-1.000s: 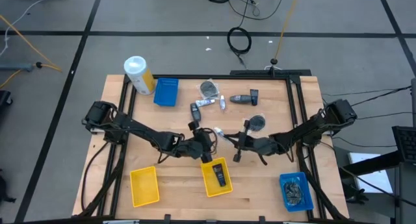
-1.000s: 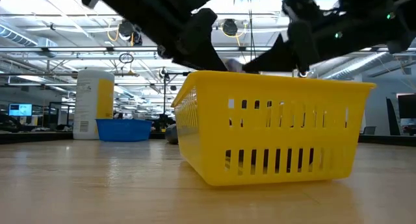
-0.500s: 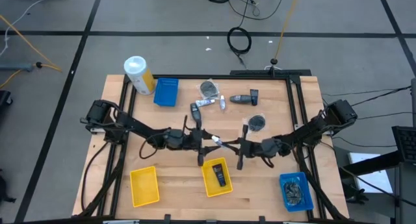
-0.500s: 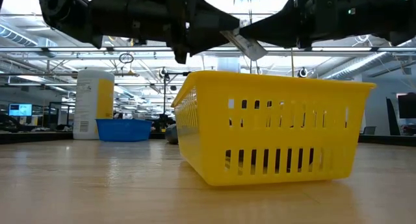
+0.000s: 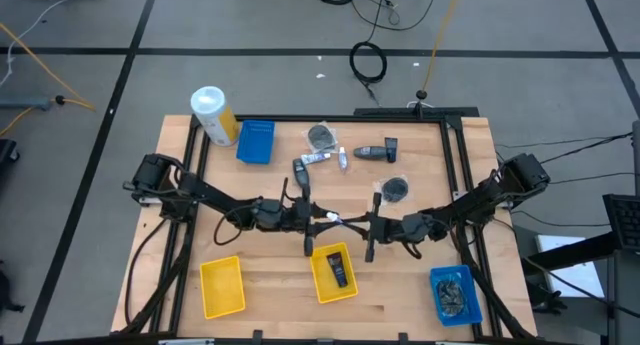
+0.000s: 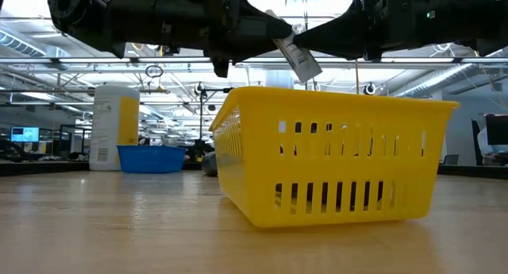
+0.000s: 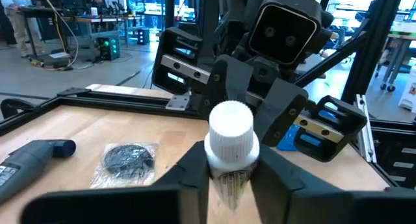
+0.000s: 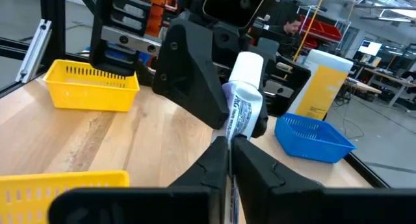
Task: Pick & Place Travel size toiletries
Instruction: Put the white toothpaste into the left yellow bin
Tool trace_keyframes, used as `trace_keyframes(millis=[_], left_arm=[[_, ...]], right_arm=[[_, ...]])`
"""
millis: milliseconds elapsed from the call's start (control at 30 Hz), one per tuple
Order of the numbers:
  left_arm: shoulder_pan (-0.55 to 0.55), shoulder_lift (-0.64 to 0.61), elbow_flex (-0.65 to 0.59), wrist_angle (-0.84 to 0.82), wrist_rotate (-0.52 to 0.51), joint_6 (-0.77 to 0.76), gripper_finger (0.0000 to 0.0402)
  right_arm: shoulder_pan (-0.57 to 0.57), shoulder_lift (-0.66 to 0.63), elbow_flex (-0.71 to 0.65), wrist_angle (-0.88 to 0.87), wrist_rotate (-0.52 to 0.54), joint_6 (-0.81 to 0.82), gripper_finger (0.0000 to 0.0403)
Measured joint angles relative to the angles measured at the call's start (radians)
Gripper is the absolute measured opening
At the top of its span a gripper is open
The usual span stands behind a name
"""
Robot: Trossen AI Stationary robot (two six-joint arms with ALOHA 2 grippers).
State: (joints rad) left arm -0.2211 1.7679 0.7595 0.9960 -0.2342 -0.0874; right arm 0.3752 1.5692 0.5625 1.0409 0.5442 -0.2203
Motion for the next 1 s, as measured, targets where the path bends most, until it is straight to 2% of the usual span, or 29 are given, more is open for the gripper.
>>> trace_keyframes(millis=[133, 233, 400, 600, 700, 800, 1000], left_arm=[[0.0, 0.0, 0.002, -0.006, 0.006, 0.001, 0.0033], [-0.002, -0.009, 0.002, -0.048, 0.008, 0.001, 0.0025], [-0.021, -0.129, 0.002, -0.29, -0.017, 0.021, 0.0034], [-0.092, -0.335, 0.002, -0.588, -0.062, 0.005, 0.0036], [-0.153, -0.432, 0.005, -0.741, -0.049, -0.069, 0.0036], [-0.223, -0.505, 0.05, -0.954, 0.001, -0.214, 0.0036], [-0.395, -0.533, 0.195, -1.396, 0.173, -0.558, 0.0037]], right_arm=[[0.0, 0.0, 0.0, -0.006, 0.001, -0.001, 0.0052], [0.0, -0.007, 0.0, -0.016, 0.007, -0.014, 0.009], [0.019, -0.057, 0.0, -0.004, 0.022, -0.104, 0.0148], [0.032, -0.092, 0.0, -0.016, 0.012, -0.114, 0.0175], [0.032, -0.092, 0.0, -0.026, 0.011, -0.114, 0.0174], [0.032, -0.092, 0.0, -0.037, 0.01, -0.11, 0.0169], [0.032, -0.092, 0.0, -0.044, 0.01, -0.103, 0.0162]])
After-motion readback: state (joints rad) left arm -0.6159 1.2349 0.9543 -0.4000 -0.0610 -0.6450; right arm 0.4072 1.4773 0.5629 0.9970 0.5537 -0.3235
